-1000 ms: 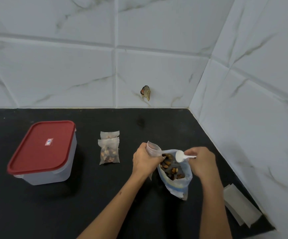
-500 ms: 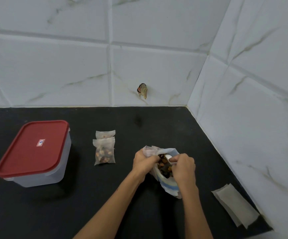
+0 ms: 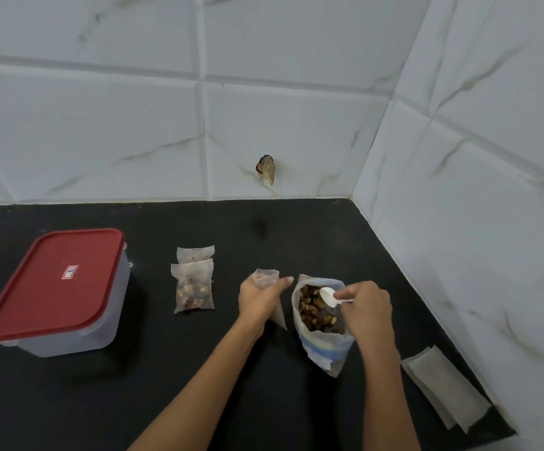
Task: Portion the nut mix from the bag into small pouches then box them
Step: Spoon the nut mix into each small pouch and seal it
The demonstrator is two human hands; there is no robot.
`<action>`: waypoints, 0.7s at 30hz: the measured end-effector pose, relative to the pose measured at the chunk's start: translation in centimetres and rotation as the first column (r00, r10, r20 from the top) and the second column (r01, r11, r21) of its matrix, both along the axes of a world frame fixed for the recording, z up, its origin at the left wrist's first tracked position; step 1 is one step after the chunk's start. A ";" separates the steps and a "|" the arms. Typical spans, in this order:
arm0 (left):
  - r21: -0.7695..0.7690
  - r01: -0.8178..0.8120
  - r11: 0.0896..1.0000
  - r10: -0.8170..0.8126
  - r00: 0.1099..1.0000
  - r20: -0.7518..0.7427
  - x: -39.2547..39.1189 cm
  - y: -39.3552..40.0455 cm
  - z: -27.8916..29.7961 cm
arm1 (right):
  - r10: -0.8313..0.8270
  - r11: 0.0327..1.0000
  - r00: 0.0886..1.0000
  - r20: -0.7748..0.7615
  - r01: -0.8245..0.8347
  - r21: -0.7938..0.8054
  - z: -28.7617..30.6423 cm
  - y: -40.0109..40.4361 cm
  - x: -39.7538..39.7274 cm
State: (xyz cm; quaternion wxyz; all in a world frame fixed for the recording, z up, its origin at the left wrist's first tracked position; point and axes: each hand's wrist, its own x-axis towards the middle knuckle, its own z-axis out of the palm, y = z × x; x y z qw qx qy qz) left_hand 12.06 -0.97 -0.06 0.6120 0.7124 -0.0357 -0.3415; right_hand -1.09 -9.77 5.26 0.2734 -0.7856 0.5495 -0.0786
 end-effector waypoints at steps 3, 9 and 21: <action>0.078 0.013 0.997 -0.019 0.997 0.074 1.3 -2.0 0.4 | -0.015 1.000 1.000 -0.017 0.015 0.019 0.0 -0.1 -0.2; 0.369 0.315 0.874 -0.418 0.875 0.243 1.5 -5.9 1.6 | -0.039 0.997 0.999 -0.022 0.040 0.066 -0.5 -0.3 -0.7; 0.349 0.324 0.879 -0.462 0.758 0.460 1.3 -5.3 1.9 | -0.054 0.992 0.998 0.027 0.051 0.111 -1.0 -0.2 -1.0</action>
